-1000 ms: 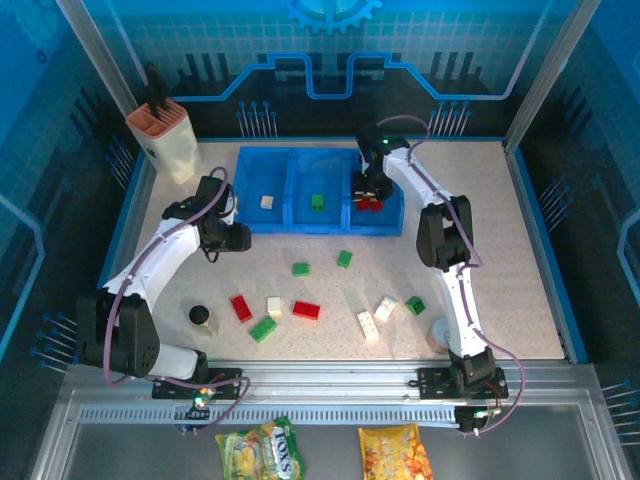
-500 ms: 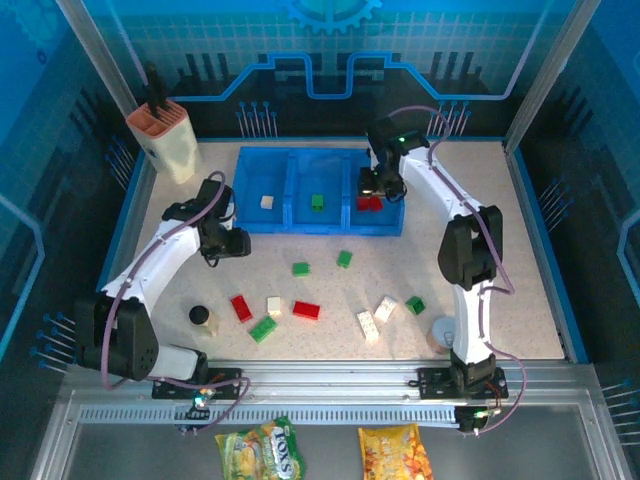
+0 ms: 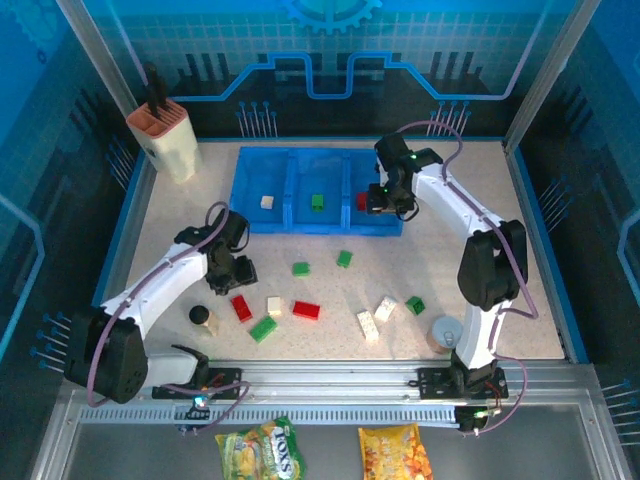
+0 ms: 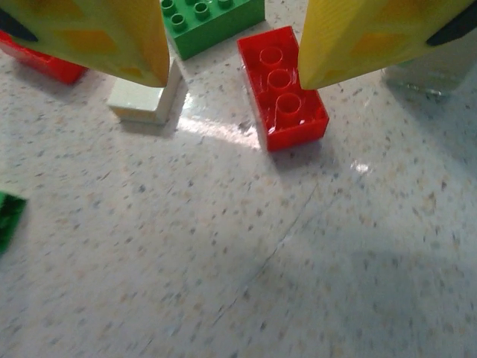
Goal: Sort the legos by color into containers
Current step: Pick up the lego from the bottom-left of the table.
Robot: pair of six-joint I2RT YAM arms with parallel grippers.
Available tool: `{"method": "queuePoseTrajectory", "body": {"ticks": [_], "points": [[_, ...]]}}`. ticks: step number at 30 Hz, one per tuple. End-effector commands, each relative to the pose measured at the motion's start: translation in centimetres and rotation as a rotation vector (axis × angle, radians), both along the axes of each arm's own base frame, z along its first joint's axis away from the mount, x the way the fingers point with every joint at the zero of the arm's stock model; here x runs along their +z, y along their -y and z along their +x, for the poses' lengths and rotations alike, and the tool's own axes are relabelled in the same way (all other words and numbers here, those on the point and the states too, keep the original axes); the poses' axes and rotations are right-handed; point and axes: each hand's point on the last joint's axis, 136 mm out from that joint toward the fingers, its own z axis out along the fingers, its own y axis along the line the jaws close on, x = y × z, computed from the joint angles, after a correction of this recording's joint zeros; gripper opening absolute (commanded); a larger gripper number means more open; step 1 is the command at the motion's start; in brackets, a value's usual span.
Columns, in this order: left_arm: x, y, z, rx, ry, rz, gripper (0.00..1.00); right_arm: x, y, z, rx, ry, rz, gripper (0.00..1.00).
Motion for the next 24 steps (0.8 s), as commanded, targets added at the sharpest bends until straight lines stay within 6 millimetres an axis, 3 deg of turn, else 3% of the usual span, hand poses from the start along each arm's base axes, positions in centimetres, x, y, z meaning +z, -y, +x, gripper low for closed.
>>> {"method": "queuePoseTrajectory", "body": {"ticks": [1, 12, 24], "points": [[-1.0, -0.5, -1.8, 0.097, -0.028, 0.015, 0.51, 0.5, -0.4, -0.5, 0.015, 0.021, 0.015, 0.42], [-4.8, 0.1, -3.8, 0.134, -0.095, 0.005, 0.53, 0.1, -0.6, -0.9, 0.034, 0.009, 0.022, 0.42], [-6.6, 0.9, -4.1, 0.119, -0.136, -0.017, 0.48, 0.6, -0.4, -0.9, 0.031, 0.019, 0.019, 0.42]]}}
